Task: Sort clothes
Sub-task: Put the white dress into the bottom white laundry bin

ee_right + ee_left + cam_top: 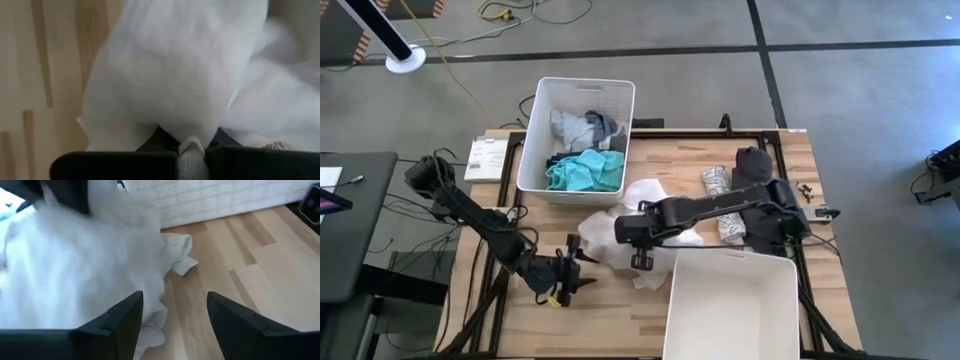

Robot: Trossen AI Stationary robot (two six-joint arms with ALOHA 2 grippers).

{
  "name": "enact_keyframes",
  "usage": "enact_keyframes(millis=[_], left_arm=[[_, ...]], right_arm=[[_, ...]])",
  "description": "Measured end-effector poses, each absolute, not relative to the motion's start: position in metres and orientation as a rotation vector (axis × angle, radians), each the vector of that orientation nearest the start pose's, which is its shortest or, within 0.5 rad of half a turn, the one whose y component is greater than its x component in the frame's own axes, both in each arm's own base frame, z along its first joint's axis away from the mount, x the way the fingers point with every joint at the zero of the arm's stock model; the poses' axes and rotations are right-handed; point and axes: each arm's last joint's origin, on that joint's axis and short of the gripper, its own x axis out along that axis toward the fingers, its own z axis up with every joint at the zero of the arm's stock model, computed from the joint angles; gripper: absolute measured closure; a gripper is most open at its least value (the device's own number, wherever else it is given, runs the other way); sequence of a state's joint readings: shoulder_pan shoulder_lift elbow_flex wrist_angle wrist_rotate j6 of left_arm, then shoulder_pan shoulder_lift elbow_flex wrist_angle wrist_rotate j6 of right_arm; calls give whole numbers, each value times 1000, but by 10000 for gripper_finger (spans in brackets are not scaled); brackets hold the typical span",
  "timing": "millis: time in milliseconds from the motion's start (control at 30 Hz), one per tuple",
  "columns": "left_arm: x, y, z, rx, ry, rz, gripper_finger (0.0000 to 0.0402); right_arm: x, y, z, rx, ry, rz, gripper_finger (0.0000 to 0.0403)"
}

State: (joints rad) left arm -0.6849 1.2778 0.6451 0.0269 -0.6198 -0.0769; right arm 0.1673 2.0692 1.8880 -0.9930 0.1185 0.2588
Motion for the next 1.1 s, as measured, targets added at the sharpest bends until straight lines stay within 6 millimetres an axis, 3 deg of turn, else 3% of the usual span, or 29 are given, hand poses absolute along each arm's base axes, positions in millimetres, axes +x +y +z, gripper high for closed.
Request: enact_keyframes(millis=[200,400,733,933,1100], left_arm=[[200,-145,202,413,538,-20,151],[202,-127,182,304,605,-3,113],[207,-102,160,269,502,4,102],[226,-100,130,271,552,-16,77],[249,-101,103,283,589,81,62]], right_arm=[[446,69,212,92,1285,-47,380],[454,71,181,100,1352,-21,380],[456,70,184,119,1325,-3,379],[458,65,185,133,1307,-8,379],[460,63,185,139,1285,-9,379]])
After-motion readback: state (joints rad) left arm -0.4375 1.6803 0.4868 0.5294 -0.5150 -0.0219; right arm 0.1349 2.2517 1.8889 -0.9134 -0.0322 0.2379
